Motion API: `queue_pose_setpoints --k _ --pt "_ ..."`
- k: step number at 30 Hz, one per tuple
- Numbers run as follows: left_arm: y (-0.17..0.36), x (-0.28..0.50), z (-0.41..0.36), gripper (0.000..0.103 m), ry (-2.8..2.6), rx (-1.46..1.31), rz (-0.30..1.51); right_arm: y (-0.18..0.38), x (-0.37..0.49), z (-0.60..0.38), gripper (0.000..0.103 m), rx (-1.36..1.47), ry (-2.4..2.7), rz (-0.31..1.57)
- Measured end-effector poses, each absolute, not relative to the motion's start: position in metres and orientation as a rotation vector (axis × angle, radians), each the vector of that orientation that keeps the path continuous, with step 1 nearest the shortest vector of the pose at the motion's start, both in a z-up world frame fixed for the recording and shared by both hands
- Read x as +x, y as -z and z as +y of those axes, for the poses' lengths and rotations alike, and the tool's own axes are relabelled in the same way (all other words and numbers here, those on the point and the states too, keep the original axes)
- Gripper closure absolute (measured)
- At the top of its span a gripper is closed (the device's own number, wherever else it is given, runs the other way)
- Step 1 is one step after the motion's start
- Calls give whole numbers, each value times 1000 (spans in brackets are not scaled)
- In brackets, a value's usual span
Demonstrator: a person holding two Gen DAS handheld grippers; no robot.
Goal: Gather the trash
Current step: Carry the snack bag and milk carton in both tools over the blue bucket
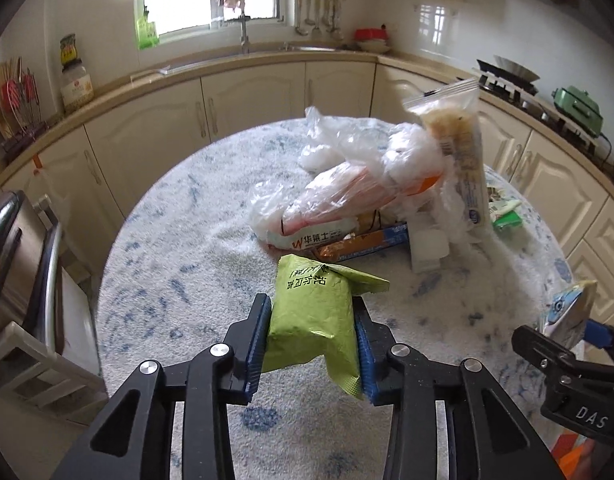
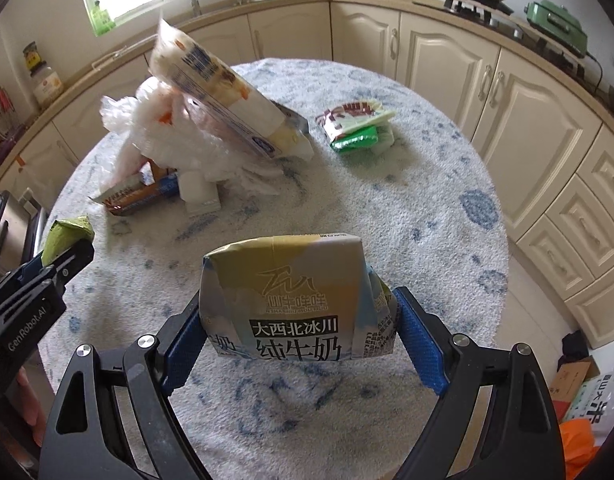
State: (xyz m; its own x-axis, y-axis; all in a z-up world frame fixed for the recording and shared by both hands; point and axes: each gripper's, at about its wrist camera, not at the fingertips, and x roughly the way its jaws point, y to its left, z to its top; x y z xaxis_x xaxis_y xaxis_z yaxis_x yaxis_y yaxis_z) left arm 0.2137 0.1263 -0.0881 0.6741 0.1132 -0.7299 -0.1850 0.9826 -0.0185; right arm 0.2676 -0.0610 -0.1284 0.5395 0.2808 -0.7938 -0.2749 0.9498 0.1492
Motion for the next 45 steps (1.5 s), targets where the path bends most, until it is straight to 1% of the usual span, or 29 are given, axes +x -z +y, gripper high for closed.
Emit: queue_pose_setpoints --k 6,12,20,26,33,38,45 --pt "71 190 102 68 -133 -57 764 113 254 -76 14 36 -303 898" --pt "61 176 70 68 -49 -18 742 111 241 -106 14 91 -240 890" --pt "60 179 14 68 131 51 765 116 225 -168 14 164 -72 885" --pt "62 186 -43 68 305 143 775 129 212 -229 14 247 92 905" --pt "71 199 -111 68 483 240 794 151 196 -299 14 325 278 954" --pt "90 216 -151 68 583 298 845 164 180 -345 14 370 392 983" --pt "122 269 -205 67 664 372 932 187 163 -390 14 445 505 1030"
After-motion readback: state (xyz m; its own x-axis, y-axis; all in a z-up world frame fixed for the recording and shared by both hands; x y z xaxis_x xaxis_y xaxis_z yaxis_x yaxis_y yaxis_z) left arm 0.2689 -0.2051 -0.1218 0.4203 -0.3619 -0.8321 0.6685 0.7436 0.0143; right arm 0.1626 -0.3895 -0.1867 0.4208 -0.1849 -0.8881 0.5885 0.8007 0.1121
